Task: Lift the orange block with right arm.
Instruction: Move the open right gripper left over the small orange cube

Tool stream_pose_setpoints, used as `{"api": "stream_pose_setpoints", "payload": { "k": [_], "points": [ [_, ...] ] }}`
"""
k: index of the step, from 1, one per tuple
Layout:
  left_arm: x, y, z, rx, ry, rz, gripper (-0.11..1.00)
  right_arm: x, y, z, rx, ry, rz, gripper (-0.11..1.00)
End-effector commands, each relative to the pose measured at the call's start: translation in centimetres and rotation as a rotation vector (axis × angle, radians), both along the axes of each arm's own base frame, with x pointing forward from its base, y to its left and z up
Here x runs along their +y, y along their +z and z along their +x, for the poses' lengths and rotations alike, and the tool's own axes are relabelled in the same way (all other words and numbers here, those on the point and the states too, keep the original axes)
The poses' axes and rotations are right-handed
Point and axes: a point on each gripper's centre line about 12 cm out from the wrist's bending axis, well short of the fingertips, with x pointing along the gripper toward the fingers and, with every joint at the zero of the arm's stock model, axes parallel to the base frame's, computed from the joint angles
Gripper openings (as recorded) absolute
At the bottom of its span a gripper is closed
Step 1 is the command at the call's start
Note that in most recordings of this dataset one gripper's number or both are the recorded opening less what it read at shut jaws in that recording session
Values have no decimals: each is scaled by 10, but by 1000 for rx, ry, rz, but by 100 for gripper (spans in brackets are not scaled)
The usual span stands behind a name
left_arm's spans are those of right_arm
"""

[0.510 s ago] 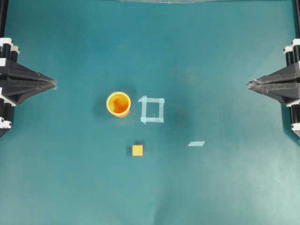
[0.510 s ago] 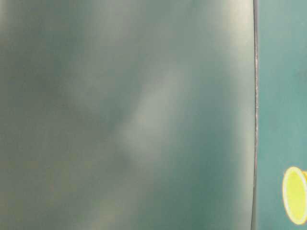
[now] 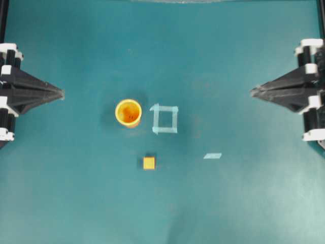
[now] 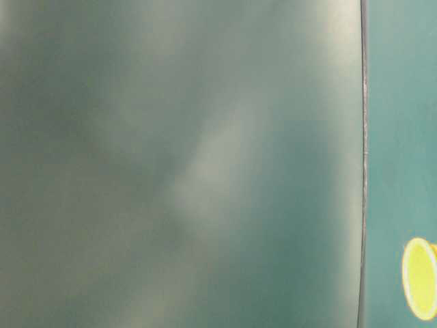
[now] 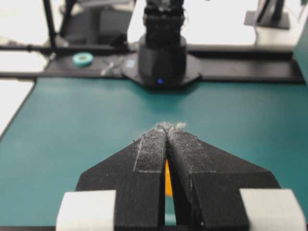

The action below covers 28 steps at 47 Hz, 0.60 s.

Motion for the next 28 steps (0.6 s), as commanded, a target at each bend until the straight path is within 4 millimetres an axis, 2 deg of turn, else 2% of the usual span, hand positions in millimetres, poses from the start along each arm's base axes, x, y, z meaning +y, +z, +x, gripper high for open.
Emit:
{"api": "stream_pose_setpoints", "payload": {
  "k": [1, 15, 18, 28],
  "points": [
    [0, 10, 3, -20, -2, 1, -1, 1, 12, 14, 2, 2, 6, 0],
    [-1, 10, 3, -21, -4, 1, -1, 1, 15, 52, 58, 2, 7, 4],
    [-1, 10, 3, -21, -3, 0, -1, 1, 15, 58, 63, 2, 7, 10],
    [-1, 8, 4, -14, -3, 0, -1, 1, 19, 81, 75, 2, 7, 43]
  ]
}}
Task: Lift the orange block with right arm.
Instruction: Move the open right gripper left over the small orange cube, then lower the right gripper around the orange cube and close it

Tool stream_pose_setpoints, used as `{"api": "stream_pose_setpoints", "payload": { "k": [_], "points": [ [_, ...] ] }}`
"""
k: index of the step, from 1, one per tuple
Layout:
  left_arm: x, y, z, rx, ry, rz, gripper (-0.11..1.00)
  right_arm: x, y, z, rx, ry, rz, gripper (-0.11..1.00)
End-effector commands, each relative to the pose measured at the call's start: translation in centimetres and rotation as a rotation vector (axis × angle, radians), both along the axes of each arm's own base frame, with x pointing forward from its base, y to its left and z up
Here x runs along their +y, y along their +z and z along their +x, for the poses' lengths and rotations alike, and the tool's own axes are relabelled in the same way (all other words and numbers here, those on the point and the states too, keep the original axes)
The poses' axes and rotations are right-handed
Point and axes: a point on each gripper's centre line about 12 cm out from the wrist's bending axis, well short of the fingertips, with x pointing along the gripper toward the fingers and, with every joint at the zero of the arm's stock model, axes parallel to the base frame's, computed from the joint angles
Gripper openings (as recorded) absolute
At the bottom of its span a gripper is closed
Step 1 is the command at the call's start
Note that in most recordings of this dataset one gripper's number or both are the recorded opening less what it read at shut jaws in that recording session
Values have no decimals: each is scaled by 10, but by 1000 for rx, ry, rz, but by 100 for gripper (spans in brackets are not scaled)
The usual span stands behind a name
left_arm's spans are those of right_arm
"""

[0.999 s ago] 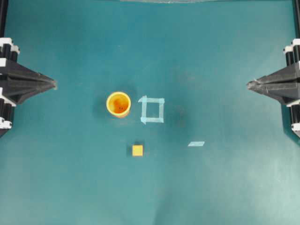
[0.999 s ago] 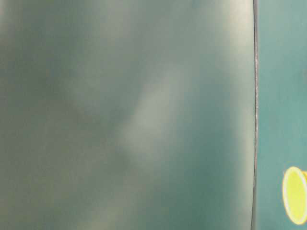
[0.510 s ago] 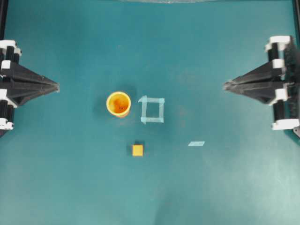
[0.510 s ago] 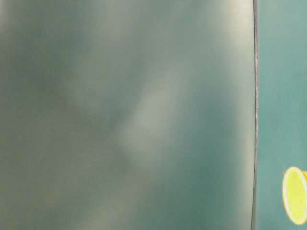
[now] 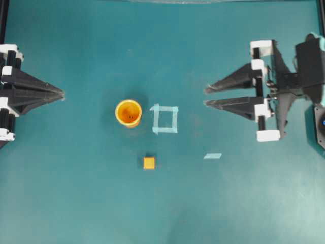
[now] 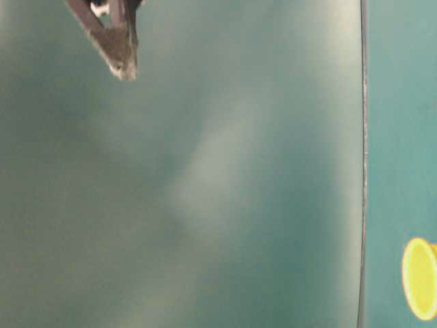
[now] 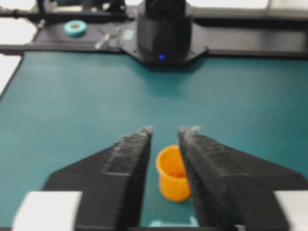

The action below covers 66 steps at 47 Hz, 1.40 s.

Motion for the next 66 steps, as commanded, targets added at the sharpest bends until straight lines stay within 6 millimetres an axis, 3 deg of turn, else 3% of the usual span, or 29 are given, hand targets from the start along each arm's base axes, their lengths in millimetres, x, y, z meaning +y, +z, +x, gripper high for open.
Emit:
{"api": "stream_pose_setpoints", "payload": {
  "k": [1, 12, 25, 34, 45, 66],
  "points": [
    [0, 9, 3, -18, -2, 0, -1, 0, 14, 11, -31, 0, 5, 46],
    [0, 7, 5, -9, -2, -2, -1, 4, 6, 43, 48, 8, 18, 64],
    [0, 6, 5, -6, -2, 0, -1, 19, -10, 82, 157, 41, 19, 65],
    [0, 6, 5, -6, -2, 0, -1, 37, -34, 102, 246, 75, 31, 65],
    [0, 6, 5, -5, -2, -2, -1, 54, -71, 113, 332, 82, 97, 65],
    [0, 6, 5, -2, -2, -2, -1, 72, -120, 130, 389, 100, 119, 65]
  ]
}}
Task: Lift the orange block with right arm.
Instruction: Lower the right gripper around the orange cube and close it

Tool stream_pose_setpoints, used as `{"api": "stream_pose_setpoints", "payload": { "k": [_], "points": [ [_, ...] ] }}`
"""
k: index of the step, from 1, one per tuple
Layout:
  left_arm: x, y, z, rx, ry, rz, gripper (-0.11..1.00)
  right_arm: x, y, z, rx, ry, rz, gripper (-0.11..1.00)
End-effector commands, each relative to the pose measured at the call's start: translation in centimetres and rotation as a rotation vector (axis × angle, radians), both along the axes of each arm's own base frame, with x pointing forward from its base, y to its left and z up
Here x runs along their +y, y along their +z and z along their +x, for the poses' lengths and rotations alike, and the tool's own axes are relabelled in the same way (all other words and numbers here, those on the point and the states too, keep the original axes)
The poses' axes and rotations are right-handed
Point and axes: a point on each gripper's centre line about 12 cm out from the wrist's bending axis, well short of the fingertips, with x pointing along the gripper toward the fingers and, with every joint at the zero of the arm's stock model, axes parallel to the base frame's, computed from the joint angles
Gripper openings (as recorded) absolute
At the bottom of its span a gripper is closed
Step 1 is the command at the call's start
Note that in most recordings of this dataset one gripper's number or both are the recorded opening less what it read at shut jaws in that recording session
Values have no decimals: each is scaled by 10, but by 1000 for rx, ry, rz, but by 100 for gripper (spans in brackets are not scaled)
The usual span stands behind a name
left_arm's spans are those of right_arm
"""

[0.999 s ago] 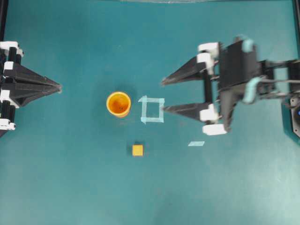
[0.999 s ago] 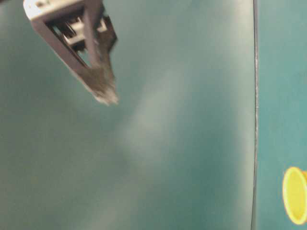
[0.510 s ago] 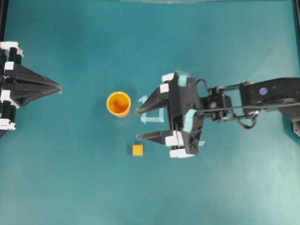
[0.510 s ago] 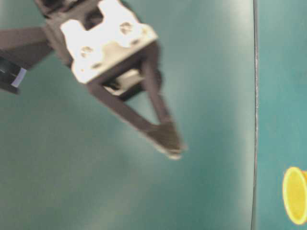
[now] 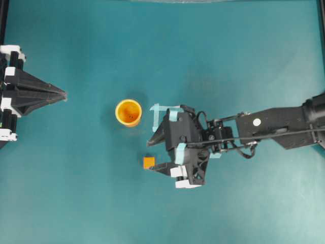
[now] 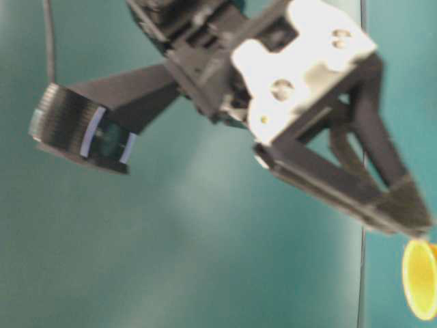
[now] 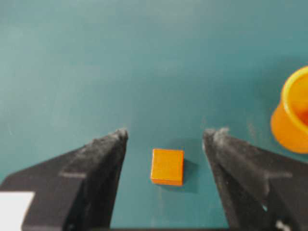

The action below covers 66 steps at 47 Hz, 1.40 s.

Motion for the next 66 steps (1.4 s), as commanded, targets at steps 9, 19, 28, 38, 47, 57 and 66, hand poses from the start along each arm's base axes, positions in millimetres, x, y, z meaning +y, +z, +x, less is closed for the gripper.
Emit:
{"api": "stream_pose_setpoints", "payload": {
  "k": [9, 19, 28, 38, 47, 57, 66],
  "points": [
    [0, 10, 3, -21, -2, 1, -1, 9, -7, 21, -44, -1, 27, 65],
    [0, 10, 3, -23, -2, 1, -1, 17, -33, 29, 1, 14, 18, 65],
    [0, 10, 3, -21, -2, 0, -1, 17, -46, 27, 36, 15, 11, 65],
    [0, 9, 3, -20, -2, 1, -1, 17, -57, 25, 64, 14, 8, 65],
    [0, 9, 3, -20, -2, 0, -1, 17, -67, 25, 80, 14, 3, 65],
    [0, 9, 3, -20, -2, 0, -1, 16, -75, 24, 98, 12, 1, 65],
    [0, 9, 3, -20, -2, 0, -1, 15, -76, 25, 100, 10, 0, 65]
  ]
}}
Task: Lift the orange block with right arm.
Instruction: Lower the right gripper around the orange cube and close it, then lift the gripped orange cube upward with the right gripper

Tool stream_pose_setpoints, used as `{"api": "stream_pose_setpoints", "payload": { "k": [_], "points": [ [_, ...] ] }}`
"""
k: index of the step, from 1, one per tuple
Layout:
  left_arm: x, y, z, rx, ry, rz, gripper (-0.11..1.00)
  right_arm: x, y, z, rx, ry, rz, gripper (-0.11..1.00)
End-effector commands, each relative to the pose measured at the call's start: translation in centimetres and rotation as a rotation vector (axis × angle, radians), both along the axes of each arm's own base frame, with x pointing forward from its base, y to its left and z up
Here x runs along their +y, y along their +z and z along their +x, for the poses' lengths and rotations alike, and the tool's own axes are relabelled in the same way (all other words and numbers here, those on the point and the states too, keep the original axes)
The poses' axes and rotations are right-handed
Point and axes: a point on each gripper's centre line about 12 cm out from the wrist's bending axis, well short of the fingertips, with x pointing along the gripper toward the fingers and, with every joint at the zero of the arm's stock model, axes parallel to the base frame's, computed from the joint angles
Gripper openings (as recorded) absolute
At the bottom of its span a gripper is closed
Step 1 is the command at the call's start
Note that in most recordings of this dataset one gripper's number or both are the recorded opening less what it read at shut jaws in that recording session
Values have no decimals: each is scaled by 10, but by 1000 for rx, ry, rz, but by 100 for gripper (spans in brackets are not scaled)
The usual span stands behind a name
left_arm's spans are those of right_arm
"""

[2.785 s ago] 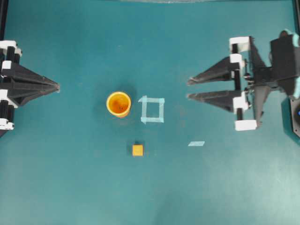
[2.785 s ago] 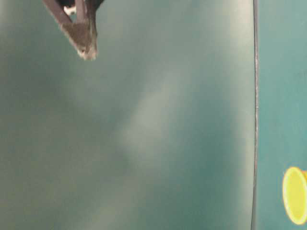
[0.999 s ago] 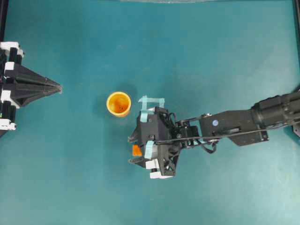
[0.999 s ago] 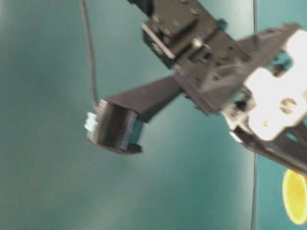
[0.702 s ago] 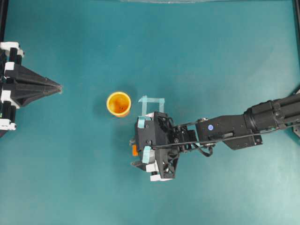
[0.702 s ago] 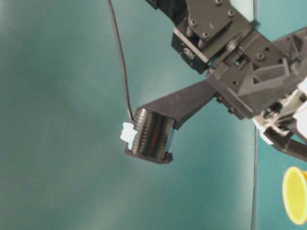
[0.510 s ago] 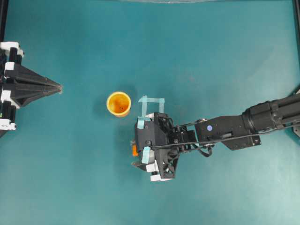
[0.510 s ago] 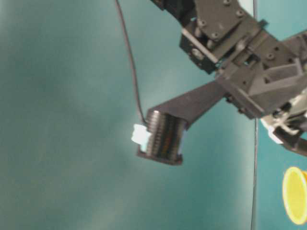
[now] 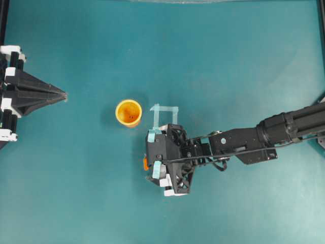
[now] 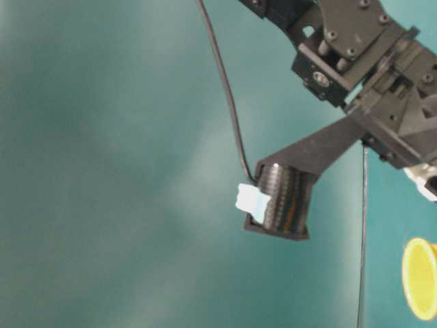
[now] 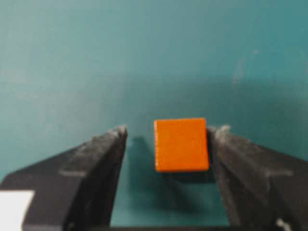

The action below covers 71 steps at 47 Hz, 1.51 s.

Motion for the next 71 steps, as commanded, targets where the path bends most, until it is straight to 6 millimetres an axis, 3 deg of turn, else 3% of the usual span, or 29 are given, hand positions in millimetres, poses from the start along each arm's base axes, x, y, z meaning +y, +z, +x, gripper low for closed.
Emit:
{"api": "stream_pose_setpoints", "payload": {
  "k": [1, 10, 20, 42, 71],
  "points": [
    [0, 9, 3, -21, -2, 1, -1, 1, 12, 4, -31, -1, 7, 64],
    [0, 8, 3, -15, -2, 0, -1, -4, 12, 4, -28, -11, 7, 61],
    [0, 7, 3, -5, -2, 0, -1, -5, 14, 6, -35, -15, 7, 40],
    [0, 6, 3, 5, -2, 2, -1, -3, 44, 13, -12, -12, 2, 40],
    [0, 6, 3, 6, -2, 2, -1, -5, 107, 7, -57, 2, -16, 40]
  ]
}}
